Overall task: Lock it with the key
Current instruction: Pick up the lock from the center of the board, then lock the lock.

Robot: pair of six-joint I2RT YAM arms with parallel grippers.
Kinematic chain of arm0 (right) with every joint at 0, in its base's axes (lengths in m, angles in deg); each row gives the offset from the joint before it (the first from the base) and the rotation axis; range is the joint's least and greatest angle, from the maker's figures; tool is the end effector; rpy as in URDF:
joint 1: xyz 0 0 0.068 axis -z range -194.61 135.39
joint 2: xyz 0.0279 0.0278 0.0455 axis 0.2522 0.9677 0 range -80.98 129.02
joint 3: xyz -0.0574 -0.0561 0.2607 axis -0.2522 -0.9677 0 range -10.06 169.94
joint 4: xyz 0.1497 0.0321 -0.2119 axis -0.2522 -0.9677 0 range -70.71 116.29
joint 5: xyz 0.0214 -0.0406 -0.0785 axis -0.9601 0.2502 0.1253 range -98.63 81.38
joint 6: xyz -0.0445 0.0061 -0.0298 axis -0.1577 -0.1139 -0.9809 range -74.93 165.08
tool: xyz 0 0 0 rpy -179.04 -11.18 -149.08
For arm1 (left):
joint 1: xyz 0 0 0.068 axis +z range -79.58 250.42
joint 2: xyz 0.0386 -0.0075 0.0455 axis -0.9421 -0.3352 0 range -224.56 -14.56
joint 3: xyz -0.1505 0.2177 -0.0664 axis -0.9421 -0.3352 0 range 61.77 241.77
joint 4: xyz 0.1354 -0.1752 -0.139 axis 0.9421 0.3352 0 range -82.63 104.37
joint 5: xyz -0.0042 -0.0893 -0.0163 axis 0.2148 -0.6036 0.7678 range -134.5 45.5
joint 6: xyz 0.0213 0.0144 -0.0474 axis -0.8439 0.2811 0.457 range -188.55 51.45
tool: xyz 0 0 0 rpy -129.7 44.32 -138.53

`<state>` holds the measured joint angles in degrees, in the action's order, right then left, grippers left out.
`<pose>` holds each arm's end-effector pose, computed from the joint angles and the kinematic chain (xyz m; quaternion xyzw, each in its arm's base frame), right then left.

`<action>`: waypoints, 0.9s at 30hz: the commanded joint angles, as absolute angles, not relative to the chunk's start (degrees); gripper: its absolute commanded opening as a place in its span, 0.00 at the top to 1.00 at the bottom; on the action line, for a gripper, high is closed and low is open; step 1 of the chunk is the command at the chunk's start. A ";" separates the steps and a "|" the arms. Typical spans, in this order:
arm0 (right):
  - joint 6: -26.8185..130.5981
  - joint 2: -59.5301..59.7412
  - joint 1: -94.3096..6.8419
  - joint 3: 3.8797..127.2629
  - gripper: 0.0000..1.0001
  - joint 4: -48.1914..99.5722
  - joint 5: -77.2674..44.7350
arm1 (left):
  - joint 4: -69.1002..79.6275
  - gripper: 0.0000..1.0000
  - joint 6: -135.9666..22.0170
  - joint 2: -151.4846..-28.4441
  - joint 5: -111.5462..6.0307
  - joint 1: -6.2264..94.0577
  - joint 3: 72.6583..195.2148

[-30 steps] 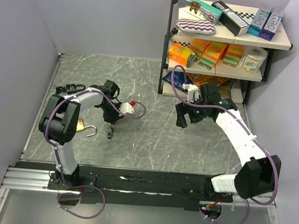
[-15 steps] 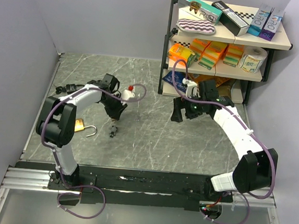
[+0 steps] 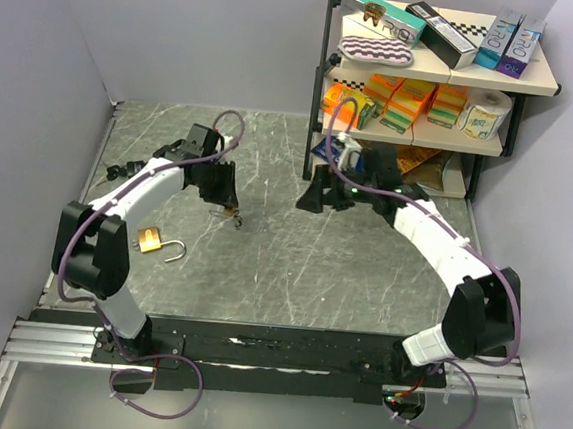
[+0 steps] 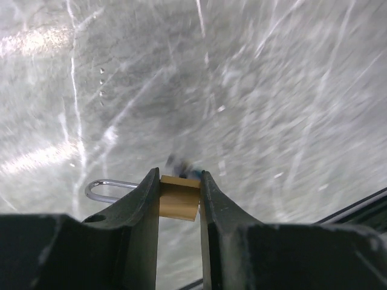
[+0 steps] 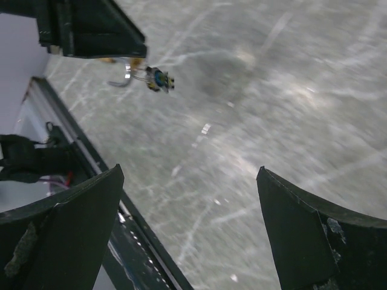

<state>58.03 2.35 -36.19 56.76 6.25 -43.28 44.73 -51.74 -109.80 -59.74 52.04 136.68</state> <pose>0.2940 0.1382 0.3021 -0.1977 0.8401 0.3814 0.3311 0.3316 -0.1201 0.2561 0.0498 0.9514 -0.2048 0.2244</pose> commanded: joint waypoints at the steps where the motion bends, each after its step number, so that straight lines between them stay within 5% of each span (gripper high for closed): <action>1: 62.21 6.29 -40.79 60.69 0.00 13.45 -45.45 | 42.61 0.99 -37.45 -105.00 -56.64 51.78 139.46; 10: 81.35 11.56 -43.61 56.64 0.04 34.98 -49.49 | 41.30 0.99 -31.38 -101.48 -56.53 51.87 140.17; 27: 80.23 18.69 -48.09 61.65 0.04 43.07 -46.86 | 35.76 0.99 -30.06 -100.60 -64.71 49.68 140.17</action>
